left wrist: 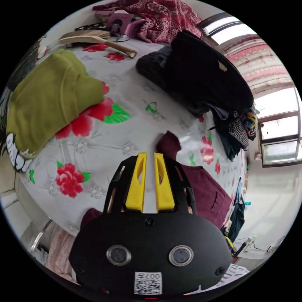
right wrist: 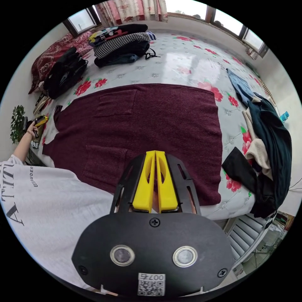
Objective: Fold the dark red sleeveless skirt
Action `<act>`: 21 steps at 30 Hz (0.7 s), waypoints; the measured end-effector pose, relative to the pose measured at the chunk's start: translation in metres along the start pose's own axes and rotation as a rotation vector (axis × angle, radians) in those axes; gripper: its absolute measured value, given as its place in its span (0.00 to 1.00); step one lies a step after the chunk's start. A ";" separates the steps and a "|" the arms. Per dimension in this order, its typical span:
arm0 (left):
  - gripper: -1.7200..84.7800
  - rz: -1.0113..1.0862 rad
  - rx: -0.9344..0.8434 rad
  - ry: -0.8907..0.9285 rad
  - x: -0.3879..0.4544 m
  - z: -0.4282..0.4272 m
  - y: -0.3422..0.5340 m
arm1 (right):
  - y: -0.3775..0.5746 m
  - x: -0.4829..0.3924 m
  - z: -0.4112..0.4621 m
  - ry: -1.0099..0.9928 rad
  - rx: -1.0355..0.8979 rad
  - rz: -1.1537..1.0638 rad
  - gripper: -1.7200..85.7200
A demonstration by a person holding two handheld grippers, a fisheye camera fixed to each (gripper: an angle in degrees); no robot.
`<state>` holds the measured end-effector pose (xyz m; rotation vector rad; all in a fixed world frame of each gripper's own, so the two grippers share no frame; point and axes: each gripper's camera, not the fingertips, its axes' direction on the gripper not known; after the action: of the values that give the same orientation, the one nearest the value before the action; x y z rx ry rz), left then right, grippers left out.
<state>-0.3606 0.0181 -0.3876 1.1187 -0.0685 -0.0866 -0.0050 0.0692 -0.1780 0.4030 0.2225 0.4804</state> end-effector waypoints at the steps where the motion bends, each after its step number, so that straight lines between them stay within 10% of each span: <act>1: 0.08 -0.002 0.010 -0.017 -0.008 -0.004 0.012 | 0.003 0.000 0.006 -0.007 -0.013 0.000 0.02; 15: 0.16 -0.062 0.084 -0.375 -0.102 -0.060 0.148 | -0.005 -0.008 0.030 -0.179 -0.041 -0.102 0.02; 21: 0.02 0.198 0.053 -0.421 -0.021 -0.055 0.142 | 0.027 0.013 0.018 -0.199 0.009 -0.099 0.02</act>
<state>-0.3713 0.1313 -0.2840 1.1264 -0.5588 -0.1432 0.0008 0.0913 -0.1517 0.4435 0.0520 0.3396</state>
